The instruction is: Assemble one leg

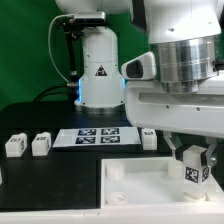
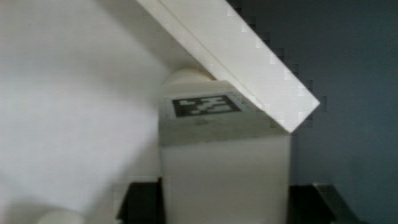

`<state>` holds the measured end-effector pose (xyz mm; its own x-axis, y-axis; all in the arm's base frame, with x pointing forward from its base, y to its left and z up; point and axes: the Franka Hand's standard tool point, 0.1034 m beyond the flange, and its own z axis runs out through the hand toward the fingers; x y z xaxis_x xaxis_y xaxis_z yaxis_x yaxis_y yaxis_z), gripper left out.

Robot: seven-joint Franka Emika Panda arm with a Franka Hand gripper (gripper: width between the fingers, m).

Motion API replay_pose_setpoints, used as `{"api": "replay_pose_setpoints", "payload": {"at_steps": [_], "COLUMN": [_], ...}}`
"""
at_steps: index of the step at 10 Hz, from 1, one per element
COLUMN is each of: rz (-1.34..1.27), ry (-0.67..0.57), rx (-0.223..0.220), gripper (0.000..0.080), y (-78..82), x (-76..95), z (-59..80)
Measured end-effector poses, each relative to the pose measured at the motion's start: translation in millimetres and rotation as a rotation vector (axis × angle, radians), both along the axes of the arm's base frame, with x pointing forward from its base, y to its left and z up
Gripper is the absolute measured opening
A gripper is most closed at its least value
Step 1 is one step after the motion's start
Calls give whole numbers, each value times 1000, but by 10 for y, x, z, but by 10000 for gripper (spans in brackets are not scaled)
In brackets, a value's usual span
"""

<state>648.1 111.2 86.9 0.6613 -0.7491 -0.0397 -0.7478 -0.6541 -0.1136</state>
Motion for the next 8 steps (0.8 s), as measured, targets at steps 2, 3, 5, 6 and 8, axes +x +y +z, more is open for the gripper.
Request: {"api": "replay_pose_setpoints", "payload": {"at_steps": [2,3,5,6,8], "rz": [-484,-688,-830,-818,-536], "ry": [52,75,90,89,52], "rx": [42,73,96,95,65], "gripper": [299,299,300,300,394], "y": [-30,-39,-6,-6,13], "x": [-13,-23,-29,-30,-40], "z": [-10,-7,4,4,-24]}}
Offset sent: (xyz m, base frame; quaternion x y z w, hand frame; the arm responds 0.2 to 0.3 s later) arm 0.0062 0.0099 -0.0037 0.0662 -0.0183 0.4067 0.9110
